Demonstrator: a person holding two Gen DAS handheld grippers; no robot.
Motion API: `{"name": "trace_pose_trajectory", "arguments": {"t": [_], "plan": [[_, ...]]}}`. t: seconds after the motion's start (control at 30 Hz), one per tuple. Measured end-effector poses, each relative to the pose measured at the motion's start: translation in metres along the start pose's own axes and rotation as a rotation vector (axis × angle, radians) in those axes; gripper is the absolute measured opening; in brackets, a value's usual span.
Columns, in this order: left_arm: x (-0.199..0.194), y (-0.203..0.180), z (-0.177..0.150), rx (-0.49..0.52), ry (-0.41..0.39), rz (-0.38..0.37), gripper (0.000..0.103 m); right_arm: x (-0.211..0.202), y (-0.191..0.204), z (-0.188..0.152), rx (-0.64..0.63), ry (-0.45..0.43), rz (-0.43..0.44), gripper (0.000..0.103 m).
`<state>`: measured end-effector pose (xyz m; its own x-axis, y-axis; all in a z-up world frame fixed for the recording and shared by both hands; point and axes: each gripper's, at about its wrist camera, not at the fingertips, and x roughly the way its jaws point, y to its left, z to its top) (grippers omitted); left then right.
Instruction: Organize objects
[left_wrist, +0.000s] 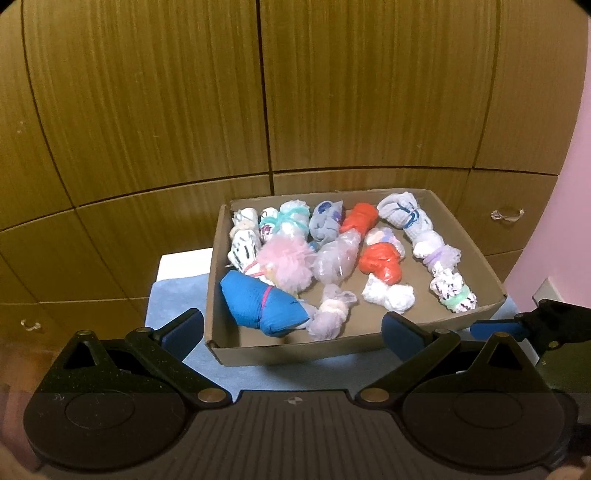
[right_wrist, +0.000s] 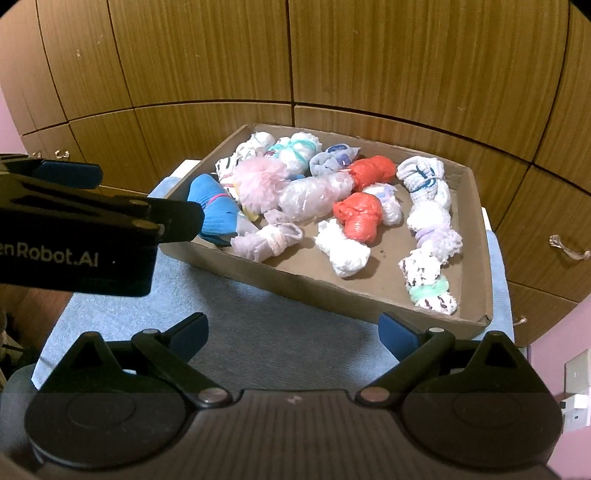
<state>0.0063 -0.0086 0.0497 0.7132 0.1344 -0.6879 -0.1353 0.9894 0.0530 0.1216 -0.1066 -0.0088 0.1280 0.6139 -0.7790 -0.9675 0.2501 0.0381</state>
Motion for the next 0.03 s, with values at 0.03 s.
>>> {"name": "trace_pose_trajectory", "arguments": {"t": [0.03], "plan": [[0.0009, -0.0003, 0.0003, -0.001, 0.002, 0.001, 0.103, -0.0003, -0.0001, -0.0001, 0.001, -0.001, 0.001, 0.098]]}}
